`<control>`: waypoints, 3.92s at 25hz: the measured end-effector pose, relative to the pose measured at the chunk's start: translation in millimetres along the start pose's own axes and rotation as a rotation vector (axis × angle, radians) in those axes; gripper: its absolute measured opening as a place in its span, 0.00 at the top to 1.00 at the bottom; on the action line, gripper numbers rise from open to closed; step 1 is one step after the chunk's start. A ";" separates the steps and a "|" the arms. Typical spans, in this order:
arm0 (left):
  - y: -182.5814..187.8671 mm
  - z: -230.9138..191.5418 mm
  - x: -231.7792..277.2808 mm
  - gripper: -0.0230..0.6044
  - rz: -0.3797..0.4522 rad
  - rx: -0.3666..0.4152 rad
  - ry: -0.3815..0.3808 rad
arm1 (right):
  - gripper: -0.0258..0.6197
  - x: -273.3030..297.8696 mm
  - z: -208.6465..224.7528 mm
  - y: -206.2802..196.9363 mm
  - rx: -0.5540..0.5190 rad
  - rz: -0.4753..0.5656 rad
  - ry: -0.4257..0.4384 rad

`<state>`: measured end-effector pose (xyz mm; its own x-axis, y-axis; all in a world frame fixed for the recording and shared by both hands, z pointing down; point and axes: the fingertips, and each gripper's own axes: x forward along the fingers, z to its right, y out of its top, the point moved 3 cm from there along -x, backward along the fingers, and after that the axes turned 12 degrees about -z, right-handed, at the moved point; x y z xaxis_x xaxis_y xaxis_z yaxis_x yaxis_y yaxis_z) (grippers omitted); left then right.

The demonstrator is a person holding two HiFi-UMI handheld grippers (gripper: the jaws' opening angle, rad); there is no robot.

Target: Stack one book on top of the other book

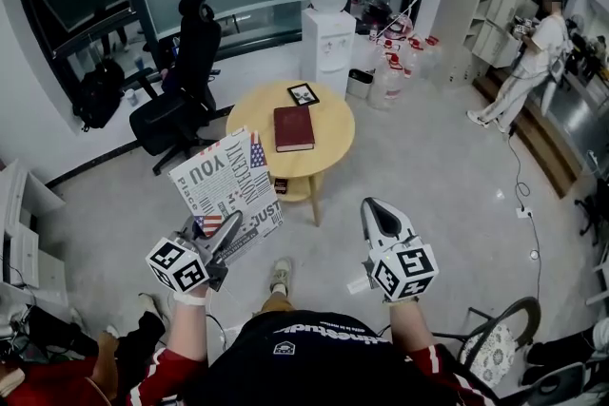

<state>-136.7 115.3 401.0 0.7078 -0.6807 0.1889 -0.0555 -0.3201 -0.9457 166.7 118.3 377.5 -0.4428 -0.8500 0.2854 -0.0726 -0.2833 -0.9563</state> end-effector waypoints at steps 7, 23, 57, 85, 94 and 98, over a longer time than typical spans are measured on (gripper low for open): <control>23.5 -29.6 31.7 0.69 0.002 -0.004 -0.011 | 0.91 39.6 20.2 26.4 -0.003 -0.012 0.001; 16.8 -110.4 85.5 0.69 -0.012 -0.026 -0.041 | 0.91 126.3 46.0 20.2 -0.003 -0.013 -0.035; 86.7 -312.6 205.7 0.69 -0.083 -0.091 -0.175 | 0.91 335.5 65.9 103.7 -0.016 -0.082 -0.112; 58.5 -322.1 321.3 0.69 -0.281 -0.210 -0.227 | 0.91 385.2 145.3 96.8 0.003 -0.096 -0.076; 29.9 -323.5 370.0 0.69 -0.365 -0.315 -0.261 | 0.91 390.1 171.7 83.7 0.015 -0.121 -0.059; 17.7 -324.1 392.7 0.69 -0.408 -0.395 -0.268 | 0.91 388.8 183.5 78.7 0.030 -0.130 -0.052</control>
<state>-87.9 -371.3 544.1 0.8759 -0.2802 0.3927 0.0363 -0.7735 -0.6328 152.7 -315.9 424.9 -0.3843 -0.8270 0.4103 -0.0991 -0.4049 -0.9090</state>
